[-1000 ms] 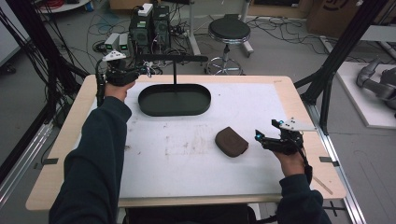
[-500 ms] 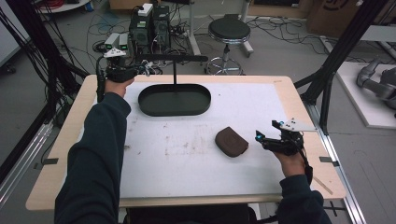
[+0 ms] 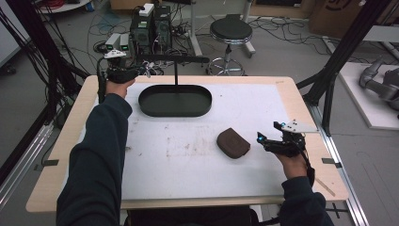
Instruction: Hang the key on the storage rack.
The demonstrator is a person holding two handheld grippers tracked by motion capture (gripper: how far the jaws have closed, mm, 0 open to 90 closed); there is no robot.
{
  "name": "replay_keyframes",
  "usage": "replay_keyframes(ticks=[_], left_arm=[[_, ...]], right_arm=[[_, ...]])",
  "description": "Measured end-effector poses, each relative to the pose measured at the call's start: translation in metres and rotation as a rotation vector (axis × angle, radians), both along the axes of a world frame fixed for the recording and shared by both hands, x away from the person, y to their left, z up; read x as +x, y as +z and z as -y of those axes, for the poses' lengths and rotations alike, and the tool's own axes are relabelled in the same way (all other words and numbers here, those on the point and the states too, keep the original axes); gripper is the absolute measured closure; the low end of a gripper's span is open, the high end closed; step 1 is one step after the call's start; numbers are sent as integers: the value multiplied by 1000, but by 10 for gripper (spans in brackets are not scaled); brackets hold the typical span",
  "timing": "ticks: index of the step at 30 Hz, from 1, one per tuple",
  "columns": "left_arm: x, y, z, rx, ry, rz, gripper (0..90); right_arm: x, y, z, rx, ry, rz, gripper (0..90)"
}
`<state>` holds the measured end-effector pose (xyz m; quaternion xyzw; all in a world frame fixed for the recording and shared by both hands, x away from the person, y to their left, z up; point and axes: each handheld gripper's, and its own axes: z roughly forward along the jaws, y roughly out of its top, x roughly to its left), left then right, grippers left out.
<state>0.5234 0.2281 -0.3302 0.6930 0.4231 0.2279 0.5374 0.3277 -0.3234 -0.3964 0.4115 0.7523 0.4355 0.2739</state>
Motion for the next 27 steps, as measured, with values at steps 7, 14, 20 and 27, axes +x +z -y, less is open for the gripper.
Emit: replay_keyframes(ticks=[7,14,20,27], left_arm=[[5,-3,7,14,59,-18,860],[5,-11,7,54,129,-71,782],[-22,-12,-2,4,132,-23,560],[-72,-17,-7,-49,112,46,266]], right_arm=[[0,-1,0,-1,1,-3,210],[0,-1,1,1,-2,-5,210],[3,-2,-1,2,9,-9,210],[5,-2,-3,3,14,-5,210]])
